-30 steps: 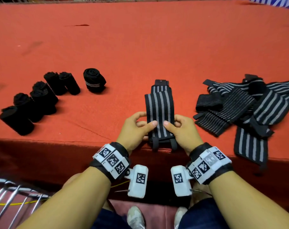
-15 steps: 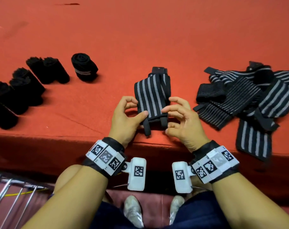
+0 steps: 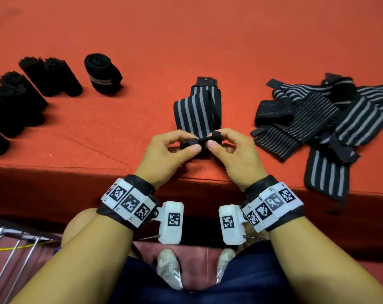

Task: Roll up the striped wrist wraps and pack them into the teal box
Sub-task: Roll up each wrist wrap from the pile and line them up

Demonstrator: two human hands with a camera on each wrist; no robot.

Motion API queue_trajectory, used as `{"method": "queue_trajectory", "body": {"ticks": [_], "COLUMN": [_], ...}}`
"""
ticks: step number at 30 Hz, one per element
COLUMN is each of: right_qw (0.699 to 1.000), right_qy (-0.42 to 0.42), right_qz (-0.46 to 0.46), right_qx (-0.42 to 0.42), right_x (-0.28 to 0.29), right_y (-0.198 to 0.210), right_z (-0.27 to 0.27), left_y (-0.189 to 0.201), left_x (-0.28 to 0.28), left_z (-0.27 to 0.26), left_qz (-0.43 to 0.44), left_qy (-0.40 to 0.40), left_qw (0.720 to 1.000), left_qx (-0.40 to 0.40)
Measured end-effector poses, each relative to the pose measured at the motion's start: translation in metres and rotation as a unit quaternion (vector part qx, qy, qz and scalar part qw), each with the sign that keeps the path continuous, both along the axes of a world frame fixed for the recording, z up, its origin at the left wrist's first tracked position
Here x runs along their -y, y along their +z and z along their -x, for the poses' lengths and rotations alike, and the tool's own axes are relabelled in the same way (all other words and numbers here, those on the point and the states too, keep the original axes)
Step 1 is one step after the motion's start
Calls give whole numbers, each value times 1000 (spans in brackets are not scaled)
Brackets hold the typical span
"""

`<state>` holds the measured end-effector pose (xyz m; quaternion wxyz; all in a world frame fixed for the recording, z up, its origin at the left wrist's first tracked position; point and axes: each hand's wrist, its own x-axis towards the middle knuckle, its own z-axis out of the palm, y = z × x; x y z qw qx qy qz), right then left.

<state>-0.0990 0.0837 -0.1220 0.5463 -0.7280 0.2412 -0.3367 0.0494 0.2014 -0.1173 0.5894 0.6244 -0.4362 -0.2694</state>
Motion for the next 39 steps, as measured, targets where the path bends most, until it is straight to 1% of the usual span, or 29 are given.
{"method": "queue_trajectory", "body": {"ticks": [2,4,7,10,15,18,20,24,27,30,33,35,39], "right_qw": [999,998,996,996,996,997,996,993,993,993,995,994,993], "right_qy": [6,7,46,68,60,59,59,17,-4,-3,9,13,10], "right_qz": [-42,-60,-56,-32,62,28,31,66,76,76,66,64,73], "right_qx": [15,24,42,38,-4,-38,-66,-93,-93,-85,-78,-82,-92], "right_x": [-2,-2,-3,-3,-5,-5,-5,-8,-7,-3,-3,-2,1], "right_y": [1,3,6,4,5,1,0,4,1,-2,-2,0,4], "right_z": [0,1,5,5,4,4,5,3,0,0,-1,-3,-2], "left_y": [0,0,2,5,7,8,9,11,10,7,4,5,8], "left_x": [0,1,3,3,4,5,6,7,3,-2,-4,-3,-4], "left_z": [-1,0,1,-1,-2,-2,-4,-3,0,-2,-3,-2,0], "left_qz": [-6,-7,-20,-24,-36,-48,-64,-71,-61,-67,-75,-70,-83], "left_qy": [18,44,67,57,56,70,78,72,51,18,22,37,15], "left_qw": [1000,999,998,998,996,995,993,992,996,998,997,997,996], "left_qx": [20,18,-7,-33,-52,-58,-65,-74,-46,-4,-23,-12,-13]}}
